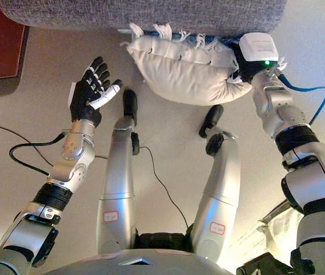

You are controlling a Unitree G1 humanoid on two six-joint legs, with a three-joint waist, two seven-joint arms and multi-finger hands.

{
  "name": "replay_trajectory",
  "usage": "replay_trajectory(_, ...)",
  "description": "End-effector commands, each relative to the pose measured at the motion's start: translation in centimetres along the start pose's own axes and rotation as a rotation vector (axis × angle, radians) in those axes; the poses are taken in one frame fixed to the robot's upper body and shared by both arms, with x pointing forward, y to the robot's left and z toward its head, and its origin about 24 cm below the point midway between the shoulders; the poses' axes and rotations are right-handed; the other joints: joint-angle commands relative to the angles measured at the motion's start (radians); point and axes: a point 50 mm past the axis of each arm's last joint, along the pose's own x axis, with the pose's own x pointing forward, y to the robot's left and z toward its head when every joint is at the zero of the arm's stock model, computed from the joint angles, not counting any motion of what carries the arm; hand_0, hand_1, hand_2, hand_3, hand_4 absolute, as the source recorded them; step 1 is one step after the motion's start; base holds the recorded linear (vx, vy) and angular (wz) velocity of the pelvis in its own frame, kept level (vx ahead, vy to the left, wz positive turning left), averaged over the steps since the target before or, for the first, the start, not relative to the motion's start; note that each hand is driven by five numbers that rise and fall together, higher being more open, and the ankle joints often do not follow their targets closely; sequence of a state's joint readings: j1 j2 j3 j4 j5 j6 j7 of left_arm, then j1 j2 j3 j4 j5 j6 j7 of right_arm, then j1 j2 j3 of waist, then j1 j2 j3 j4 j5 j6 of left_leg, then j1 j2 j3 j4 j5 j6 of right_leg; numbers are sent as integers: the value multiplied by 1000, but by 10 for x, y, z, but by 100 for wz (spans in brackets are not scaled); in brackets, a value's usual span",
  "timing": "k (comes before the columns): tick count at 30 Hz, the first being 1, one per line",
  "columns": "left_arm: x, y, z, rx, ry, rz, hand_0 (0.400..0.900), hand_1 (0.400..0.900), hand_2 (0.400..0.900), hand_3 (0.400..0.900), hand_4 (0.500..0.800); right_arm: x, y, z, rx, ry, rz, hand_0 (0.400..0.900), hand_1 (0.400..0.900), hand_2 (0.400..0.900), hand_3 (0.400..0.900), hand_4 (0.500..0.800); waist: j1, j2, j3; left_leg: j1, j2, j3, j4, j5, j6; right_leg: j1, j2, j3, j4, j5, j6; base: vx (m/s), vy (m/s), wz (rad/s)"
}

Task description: Pick up the pillow and put it on the sofa.

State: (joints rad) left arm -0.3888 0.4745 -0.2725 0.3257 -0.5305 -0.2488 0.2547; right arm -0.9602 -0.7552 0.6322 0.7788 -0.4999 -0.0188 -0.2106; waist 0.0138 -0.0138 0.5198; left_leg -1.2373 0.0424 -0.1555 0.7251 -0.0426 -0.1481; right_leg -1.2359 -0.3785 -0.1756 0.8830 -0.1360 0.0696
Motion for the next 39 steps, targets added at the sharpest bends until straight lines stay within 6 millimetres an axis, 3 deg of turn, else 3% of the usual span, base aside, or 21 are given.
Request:
replay_trajectory(1, 0, 1, 33, -43, -169, -2, 900, 900, 900, 900, 800, 15, -58, 19, 45, -96, -188, 400, 400, 400, 400, 500, 6, 1, 0, 51, 1, -6, 62, -148, 45, 24, 3, 12, -46, 40, 83, 0, 0, 0)
replay_trajectory(12, 2, 7, 24, -71, -138, 94, 900, 900, 900, 900, 800, 10, -62, 18, 105, -96, -241, 400, 400, 400, 400, 500, -3, -2, 0, 77, -2, -4, 44, -136, 46, 46, 10, 19, -58, 42, 85, -1, 4, -1)
replay_trajectory(20, -3, 18, -5, -48, -29, 205, 900, 900, 900, 900, 800, -3, -69, 27, 160, -163, -356, 400, 400, 400, 400, 500, -11, -12, 0, 198, 13, 11, -48, -102, 45, 164, 18, 11, -132, 74, 93, -6, 2, -2)
replay_trajectory(23, -9, 24, -25, 0, 52, 232, 900, 900, 900, 900, 800, -10, -72, 33, 180, -208, -408, 400, 400, 400, 400, 500, -16, -22, -2, 320, 16, 24, -112, -83, 43, 294, 26, 3, -217, 100, 95, -11, 6, -7)
replay_trajectory(31, -28, 38, -49, 75, 149, 238, 900, 900, 900, 900, 800, -30, -68, 39, 240, -279, -450, 400, 400, 400, 400, 500, -15, -38, -24, 590, 30, 32, -251, -52, 40, 589, 65, -29, -406, 145, 90, 49, -8, -6)
replay_trajectory(39, -58, 49, -74, 134, 269, 190, 900, 900, 900, 900, 800, -55, -50, 48, 342, -344, -407, 400, 400, 400, 400, 500, -7, -48, -127, 888, 58, 55, -437, -17, 37, 907, 69, -62, -609, 199, 112, 96, 13, -3)
